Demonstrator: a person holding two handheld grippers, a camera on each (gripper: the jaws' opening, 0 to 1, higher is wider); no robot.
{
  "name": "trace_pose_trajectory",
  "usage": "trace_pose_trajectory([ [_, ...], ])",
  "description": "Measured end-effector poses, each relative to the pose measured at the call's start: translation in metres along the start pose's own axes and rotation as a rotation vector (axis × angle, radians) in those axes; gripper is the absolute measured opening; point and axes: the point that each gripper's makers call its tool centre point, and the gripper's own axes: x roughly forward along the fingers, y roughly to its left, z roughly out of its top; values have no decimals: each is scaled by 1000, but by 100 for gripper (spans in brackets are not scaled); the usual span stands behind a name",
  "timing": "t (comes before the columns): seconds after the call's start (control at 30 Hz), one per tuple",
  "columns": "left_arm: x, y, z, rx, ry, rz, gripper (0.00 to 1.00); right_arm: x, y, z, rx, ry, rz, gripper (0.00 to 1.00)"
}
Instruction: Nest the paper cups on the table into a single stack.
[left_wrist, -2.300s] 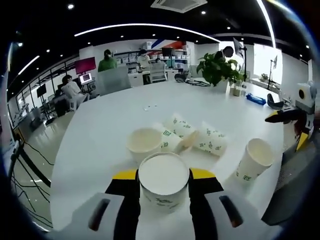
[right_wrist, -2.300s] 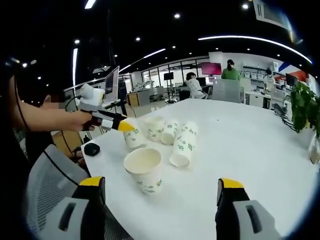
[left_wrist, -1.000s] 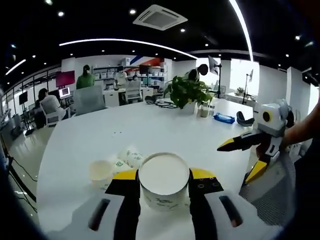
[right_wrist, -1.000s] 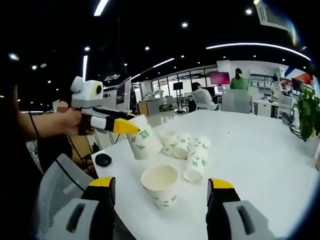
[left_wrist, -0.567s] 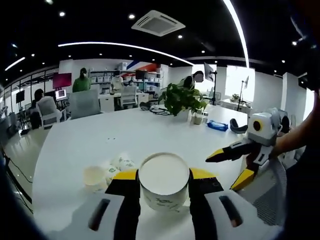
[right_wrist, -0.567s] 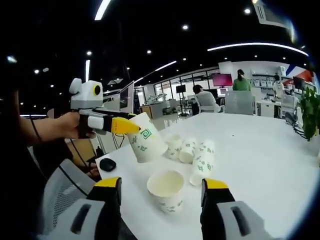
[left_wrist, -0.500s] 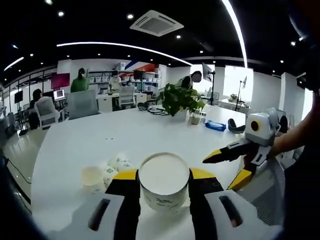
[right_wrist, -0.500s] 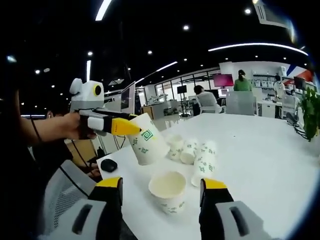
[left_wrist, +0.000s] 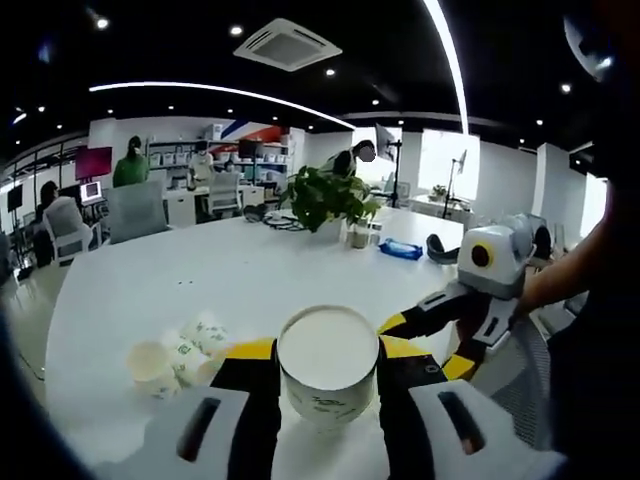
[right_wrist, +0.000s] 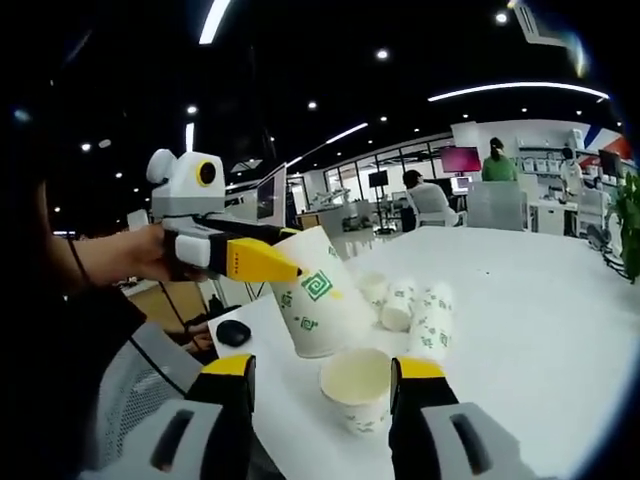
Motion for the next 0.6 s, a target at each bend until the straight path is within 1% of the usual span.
trace_pose_trajectory([
  [0.1,3,-7,1,-3,0,-24,36,1,2,-1,8,-2,10,52],
  [0.27,4,-13,0,-11,-5,-60,36,2,7,-3,26,5,34,50],
  [0.53,6,-18,-3,-13,8,-74,36,0,8,-3,26,-1,38,50],
  [0.6,6,-21,-7,-2,31,-85,36,-1,7,-3,31,0,37,50],
])
